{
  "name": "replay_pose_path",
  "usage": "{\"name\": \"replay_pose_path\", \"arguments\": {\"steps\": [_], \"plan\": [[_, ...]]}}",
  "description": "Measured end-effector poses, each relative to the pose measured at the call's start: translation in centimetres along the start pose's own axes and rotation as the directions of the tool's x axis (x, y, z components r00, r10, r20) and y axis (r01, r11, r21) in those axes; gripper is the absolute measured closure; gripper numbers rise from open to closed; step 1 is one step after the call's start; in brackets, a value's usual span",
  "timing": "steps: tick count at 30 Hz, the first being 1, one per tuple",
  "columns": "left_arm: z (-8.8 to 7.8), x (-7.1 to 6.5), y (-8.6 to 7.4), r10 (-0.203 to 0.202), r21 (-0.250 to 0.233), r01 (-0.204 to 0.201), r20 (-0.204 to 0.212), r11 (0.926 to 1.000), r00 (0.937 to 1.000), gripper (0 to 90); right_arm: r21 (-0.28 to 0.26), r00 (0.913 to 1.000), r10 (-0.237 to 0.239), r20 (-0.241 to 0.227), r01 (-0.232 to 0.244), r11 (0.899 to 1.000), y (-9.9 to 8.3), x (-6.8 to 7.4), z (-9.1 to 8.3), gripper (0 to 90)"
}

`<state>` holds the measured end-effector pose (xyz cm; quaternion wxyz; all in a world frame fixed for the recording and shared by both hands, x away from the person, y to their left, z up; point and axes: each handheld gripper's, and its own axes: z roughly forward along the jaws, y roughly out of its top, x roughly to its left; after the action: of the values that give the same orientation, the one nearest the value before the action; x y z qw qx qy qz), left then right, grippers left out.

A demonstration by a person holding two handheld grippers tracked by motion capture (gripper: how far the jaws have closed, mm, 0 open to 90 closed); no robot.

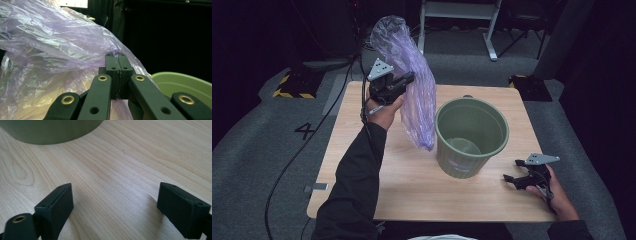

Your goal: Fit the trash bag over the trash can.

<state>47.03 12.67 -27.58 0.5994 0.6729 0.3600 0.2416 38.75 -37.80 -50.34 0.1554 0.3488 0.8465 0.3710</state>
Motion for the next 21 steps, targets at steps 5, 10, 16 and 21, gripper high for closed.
{"name": "replay_pose_path", "arguments": {"steps": [5,10,16,21], "plan": [[0.1,-0.4,1.4,-0.006,-0.018,0.006,0.011,0.9998,0.9999,89.4,0.000,1.0000,0.000,0.000,0.000,1.000,0.0,0.0,0.0,13.1],[0.5,-0.9,2.5,-0.014,-0.038,0.015,0.026,0.9992,0.9996,89.4,0.000,1.0000,0.000,0.000,0.000,1.000,0.0,0.0,0.0,13.1],[1.1,-1.7,3.8,-0.012,-0.050,0.014,0.042,0.9987,0.9990,89.4,0.000,1.0000,0.000,0.000,0.000,1.000,0.0,0.0,0.0,13.1],[2.0,-3.2,5.1,-0.001,-0.051,0.003,0.056,0.9987,0.9984,89.4,0.000,1.0000,0.000,0.000,0.000,1.000,0.0,0.0,0.0,13.1]]}}
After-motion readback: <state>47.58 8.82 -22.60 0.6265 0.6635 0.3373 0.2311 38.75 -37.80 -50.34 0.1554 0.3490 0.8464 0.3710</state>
